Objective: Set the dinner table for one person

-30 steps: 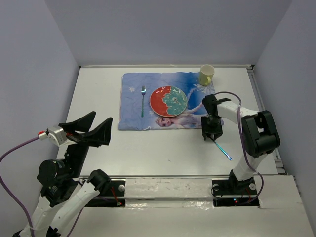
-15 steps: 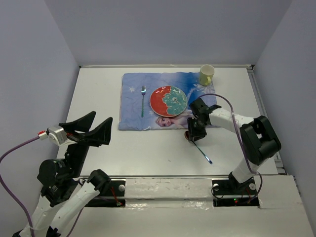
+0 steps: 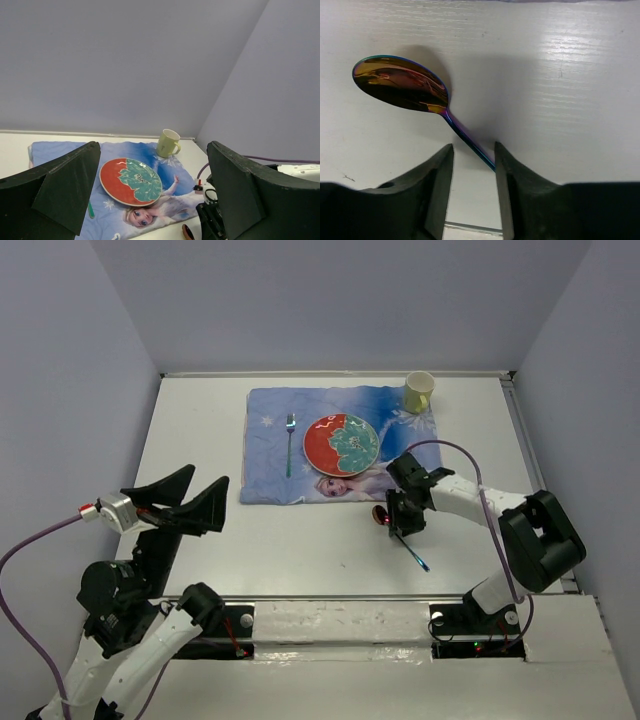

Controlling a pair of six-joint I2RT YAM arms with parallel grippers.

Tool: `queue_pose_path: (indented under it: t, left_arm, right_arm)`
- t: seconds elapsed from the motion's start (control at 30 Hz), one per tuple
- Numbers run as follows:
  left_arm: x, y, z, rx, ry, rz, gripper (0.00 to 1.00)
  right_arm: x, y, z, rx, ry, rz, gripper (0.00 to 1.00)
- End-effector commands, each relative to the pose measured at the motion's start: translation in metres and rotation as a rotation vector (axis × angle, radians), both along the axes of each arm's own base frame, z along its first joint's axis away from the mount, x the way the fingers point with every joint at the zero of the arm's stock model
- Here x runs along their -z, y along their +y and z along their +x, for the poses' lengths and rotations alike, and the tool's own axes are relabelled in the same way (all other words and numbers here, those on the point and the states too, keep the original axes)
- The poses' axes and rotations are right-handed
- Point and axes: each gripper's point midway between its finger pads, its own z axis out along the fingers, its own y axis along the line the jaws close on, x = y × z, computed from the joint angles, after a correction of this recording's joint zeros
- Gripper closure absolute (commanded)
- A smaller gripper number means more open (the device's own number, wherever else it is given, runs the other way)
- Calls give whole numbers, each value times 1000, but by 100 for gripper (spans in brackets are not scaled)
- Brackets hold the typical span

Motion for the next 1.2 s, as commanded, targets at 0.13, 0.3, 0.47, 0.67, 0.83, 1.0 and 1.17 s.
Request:
queue_pose_path:
  t: [0.13, 0.3, 0.47, 0.67, 0.83, 1.0, 1.17]
  left_arm:
    - [-9, 1, 4, -23, -21, -3, 1]
    - [-8, 1, 5, -28, -17, -1, 1]
    - [-9, 2, 5, -31, -19, -2, 1]
    - [-8, 2, 6, -33, -16, 0, 1]
    - [-6, 2, 8, -40, -9, 4, 1]
    - [-4, 2, 11, -47, 2, 8, 1]
    - [0, 0, 15, -56, 18, 17, 1]
  right_arm:
    - [25, 14, -29, -75, 36, -84, 82]
    - [30, 25, -41, -110, 31, -155, 100]
    - [16, 48, -48, -158, 1, -106, 100]
    - [-45, 58, -4, -145, -215, -84, 100]
    - [-103, 58, 81, -78, -401, -87, 100]
    - [-131, 31, 165, -10, -499, -99, 100]
    - [-144, 15, 226, 20, -550, -99, 100]
